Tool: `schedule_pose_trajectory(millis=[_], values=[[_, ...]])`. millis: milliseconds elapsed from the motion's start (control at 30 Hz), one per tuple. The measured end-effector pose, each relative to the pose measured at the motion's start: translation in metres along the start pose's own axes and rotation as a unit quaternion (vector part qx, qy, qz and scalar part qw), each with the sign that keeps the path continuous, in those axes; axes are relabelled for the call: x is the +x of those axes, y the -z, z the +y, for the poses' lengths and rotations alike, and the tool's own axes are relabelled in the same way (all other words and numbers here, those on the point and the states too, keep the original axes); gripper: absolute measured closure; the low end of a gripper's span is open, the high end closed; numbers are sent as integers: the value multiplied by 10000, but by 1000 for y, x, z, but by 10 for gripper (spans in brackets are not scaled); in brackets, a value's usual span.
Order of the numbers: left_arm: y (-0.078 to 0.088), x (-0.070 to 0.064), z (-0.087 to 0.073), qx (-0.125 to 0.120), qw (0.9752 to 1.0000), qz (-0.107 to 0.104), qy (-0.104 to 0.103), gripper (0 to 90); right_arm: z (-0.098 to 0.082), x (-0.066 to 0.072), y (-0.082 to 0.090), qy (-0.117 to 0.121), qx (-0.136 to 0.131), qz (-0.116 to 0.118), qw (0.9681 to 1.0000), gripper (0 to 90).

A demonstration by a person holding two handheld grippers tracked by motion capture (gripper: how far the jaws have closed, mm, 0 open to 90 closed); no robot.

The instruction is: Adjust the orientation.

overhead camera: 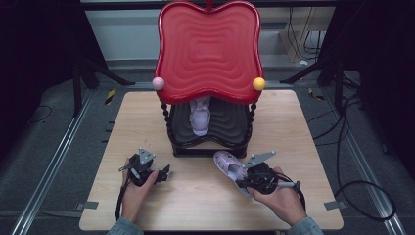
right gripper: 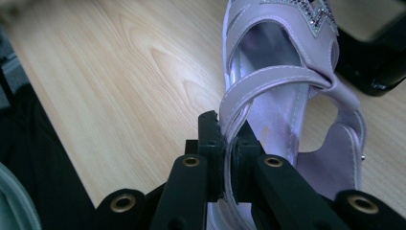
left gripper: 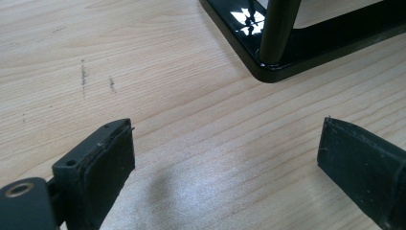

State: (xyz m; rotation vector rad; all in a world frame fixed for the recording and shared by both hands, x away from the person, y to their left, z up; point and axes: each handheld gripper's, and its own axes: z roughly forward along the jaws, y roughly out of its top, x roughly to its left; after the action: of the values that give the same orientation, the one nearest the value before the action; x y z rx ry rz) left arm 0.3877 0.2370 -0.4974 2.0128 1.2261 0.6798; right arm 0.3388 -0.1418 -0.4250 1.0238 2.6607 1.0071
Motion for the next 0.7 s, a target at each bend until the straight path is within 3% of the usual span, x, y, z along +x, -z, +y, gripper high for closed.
schedule_pose_trajectory(millis=[333,500,700], values=[[-1,3,-2,-53,9999,44,153,44,10,11,29,-94,-689,125,9975,864],[-1,4,-2,-67,9998,90,178,44,17,14,31,-74,-861,78,9962,864],[-1,5,-2,-92,9997,58,237,44,24,17,34,-187,-1227,-7,9923,864]])
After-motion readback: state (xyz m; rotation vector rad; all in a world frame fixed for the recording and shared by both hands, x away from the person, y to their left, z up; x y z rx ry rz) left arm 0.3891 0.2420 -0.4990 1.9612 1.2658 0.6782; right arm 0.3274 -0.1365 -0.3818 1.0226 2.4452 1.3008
